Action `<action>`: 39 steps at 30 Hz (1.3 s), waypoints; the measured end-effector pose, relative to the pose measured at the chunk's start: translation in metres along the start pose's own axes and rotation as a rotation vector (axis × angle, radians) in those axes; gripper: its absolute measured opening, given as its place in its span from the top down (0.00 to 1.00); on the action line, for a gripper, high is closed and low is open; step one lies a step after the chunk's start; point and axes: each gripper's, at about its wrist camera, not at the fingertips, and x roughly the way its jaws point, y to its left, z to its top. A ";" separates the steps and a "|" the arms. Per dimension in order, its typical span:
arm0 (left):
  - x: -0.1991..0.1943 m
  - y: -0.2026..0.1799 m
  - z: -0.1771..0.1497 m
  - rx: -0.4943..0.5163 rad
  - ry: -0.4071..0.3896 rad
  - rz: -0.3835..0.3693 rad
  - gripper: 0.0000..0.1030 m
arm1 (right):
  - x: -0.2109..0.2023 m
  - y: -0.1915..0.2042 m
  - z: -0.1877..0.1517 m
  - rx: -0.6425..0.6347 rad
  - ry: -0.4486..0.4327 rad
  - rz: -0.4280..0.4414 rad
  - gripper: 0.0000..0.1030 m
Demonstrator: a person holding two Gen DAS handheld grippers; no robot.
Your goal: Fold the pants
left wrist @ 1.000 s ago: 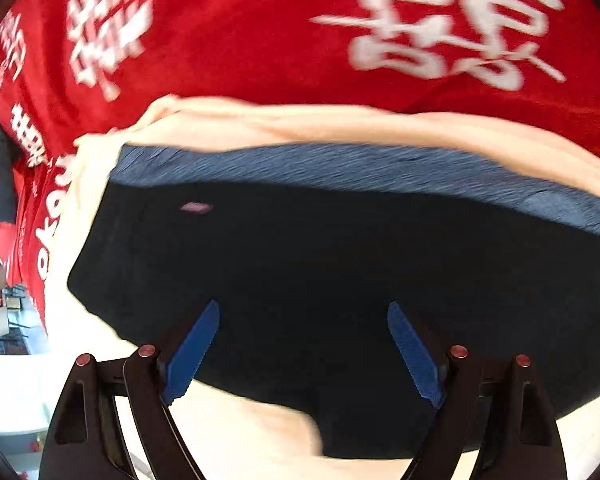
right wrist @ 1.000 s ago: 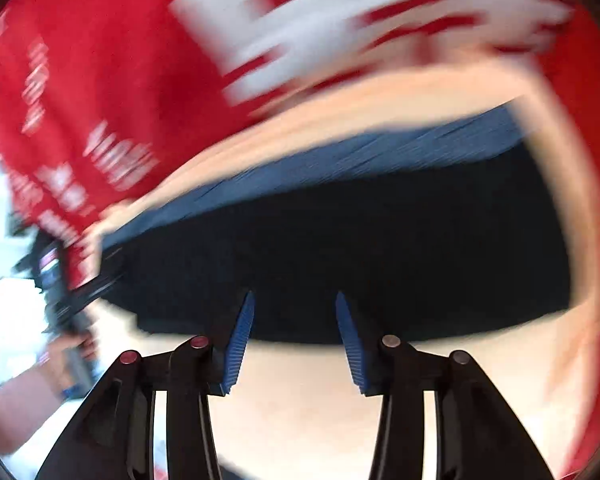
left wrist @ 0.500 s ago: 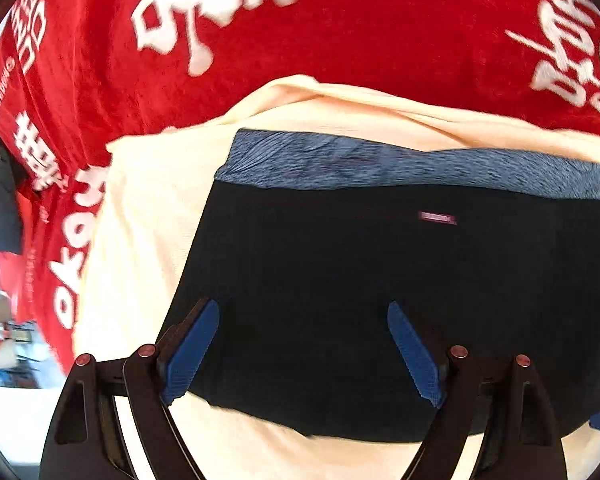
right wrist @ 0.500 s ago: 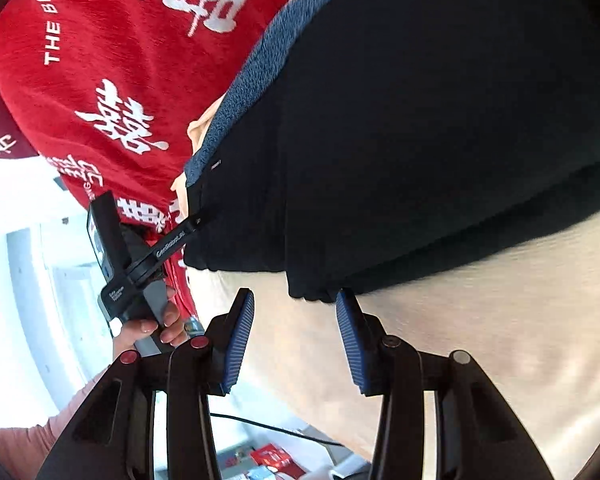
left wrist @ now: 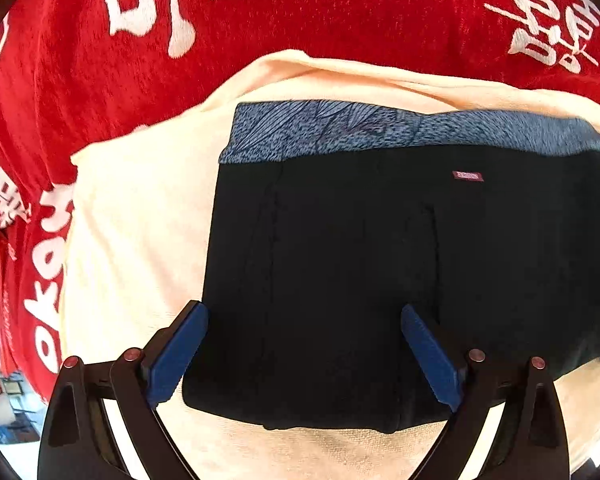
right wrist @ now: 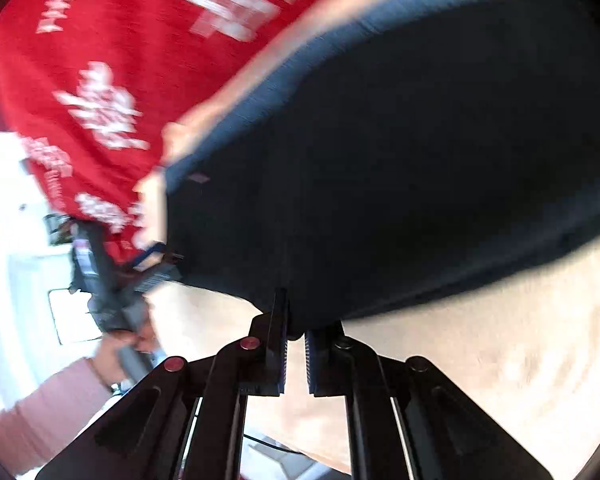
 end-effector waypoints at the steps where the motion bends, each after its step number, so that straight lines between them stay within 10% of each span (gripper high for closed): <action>1: 0.000 0.000 -0.001 -0.002 -0.003 0.001 0.04 | 0.003 -0.006 -0.003 0.029 -0.008 0.024 0.93; 7: -0.015 -0.013 0.005 -0.005 0.019 0.032 0.04 | -0.029 0.000 -0.010 0.006 0.018 -0.031 0.80; 15: -0.043 -0.170 0.018 0.101 -0.029 -0.269 0.04 | -0.093 0.001 0.055 -0.206 -0.175 -0.331 0.80; 24: -0.027 -0.188 0.012 0.015 0.035 -0.231 0.00 | -0.117 -0.039 0.049 -0.114 -0.176 -0.243 0.80; 39: 0.029 -0.224 0.133 -0.131 -0.046 -0.126 0.00 | -0.102 -0.044 0.187 -0.227 -0.276 -0.373 0.80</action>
